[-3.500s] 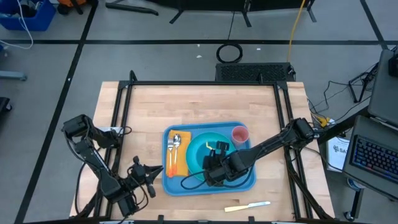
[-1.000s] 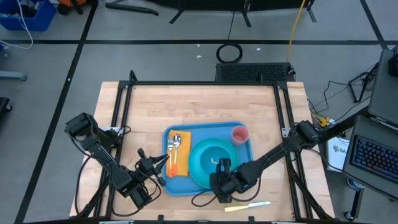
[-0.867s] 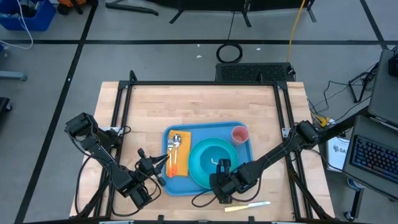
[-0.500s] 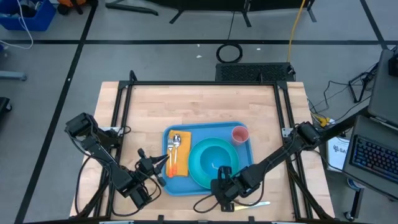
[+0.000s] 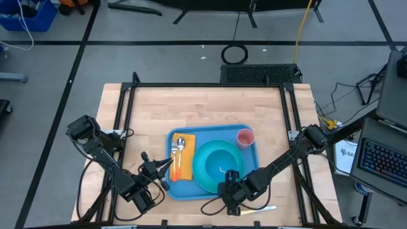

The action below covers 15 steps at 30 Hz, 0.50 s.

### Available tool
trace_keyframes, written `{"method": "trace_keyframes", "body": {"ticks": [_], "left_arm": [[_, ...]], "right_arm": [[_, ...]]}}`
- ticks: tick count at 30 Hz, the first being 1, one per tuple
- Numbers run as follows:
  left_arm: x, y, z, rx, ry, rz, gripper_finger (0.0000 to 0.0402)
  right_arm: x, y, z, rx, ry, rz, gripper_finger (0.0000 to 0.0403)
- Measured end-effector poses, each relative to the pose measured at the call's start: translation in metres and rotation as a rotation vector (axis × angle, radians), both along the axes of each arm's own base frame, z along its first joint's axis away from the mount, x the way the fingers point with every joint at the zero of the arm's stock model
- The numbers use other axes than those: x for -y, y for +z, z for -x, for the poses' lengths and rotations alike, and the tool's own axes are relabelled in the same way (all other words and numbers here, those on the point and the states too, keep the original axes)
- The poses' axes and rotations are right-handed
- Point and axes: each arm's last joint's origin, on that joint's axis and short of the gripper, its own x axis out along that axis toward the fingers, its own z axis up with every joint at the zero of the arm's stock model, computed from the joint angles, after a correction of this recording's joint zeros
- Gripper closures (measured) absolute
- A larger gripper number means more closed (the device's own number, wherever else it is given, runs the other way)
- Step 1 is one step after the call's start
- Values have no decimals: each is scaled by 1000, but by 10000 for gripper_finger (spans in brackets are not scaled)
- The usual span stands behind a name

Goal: Set up tray
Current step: Adjust the blue plate on the blue tray

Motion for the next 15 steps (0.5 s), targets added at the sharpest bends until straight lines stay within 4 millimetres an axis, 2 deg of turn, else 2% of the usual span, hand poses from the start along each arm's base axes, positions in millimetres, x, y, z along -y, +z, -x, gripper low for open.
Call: {"method": "trace_keyframes", "body": {"ticks": [15], "left_arm": [[0, 0, 0, 4, 0, -5, 357]], "right_arm": [[4, 4, -2, 72, 5, 94, 299]]}}
